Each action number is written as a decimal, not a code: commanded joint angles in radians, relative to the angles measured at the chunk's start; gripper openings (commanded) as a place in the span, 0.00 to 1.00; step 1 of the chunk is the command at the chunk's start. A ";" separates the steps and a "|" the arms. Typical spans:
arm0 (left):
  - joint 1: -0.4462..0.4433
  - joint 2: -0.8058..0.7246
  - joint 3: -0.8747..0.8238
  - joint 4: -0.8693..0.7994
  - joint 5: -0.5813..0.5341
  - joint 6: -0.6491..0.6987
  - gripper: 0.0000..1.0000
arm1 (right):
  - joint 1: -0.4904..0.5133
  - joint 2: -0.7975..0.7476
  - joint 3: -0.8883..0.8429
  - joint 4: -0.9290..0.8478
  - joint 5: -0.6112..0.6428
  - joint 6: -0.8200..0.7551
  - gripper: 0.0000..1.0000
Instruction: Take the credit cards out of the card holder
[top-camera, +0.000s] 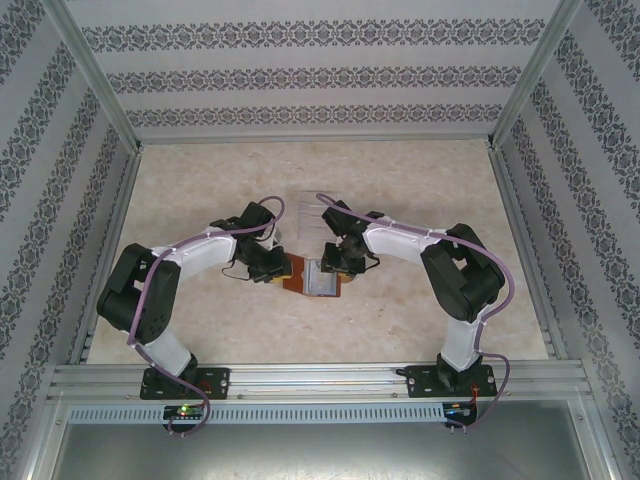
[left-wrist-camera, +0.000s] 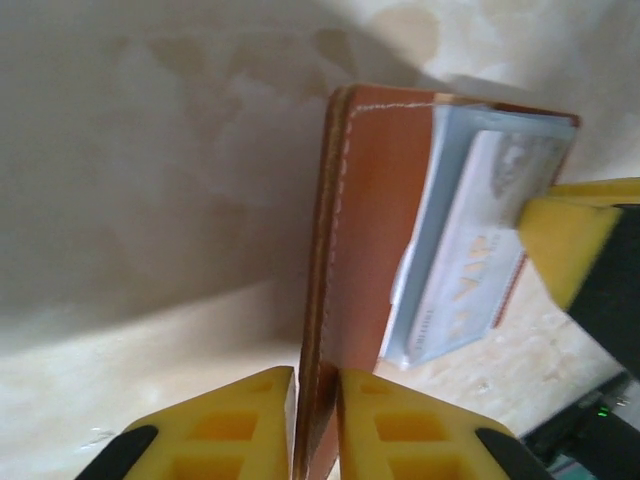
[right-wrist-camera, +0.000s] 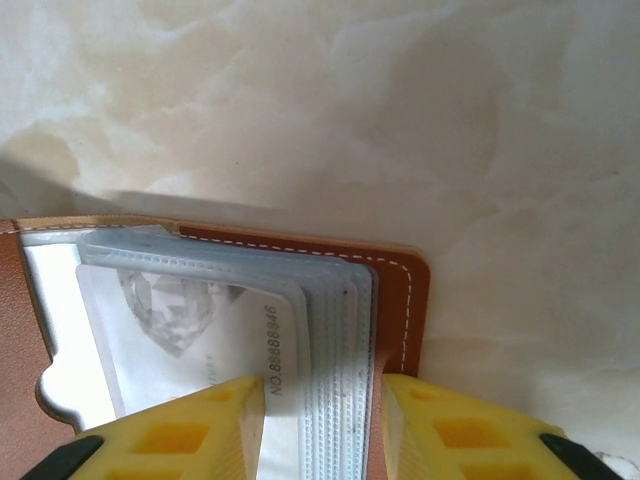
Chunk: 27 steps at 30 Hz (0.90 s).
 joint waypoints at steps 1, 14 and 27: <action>-0.010 0.022 0.021 -0.097 -0.106 0.051 0.22 | -0.003 0.025 -0.031 -0.014 0.011 0.011 0.37; -0.062 0.152 0.116 -0.261 -0.296 0.152 0.42 | 0.013 0.007 0.007 -0.068 0.038 -0.002 0.37; -0.105 0.199 0.152 -0.340 -0.375 0.156 0.35 | 0.027 -0.053 0.016 -0.110 0.058 0.020 0.38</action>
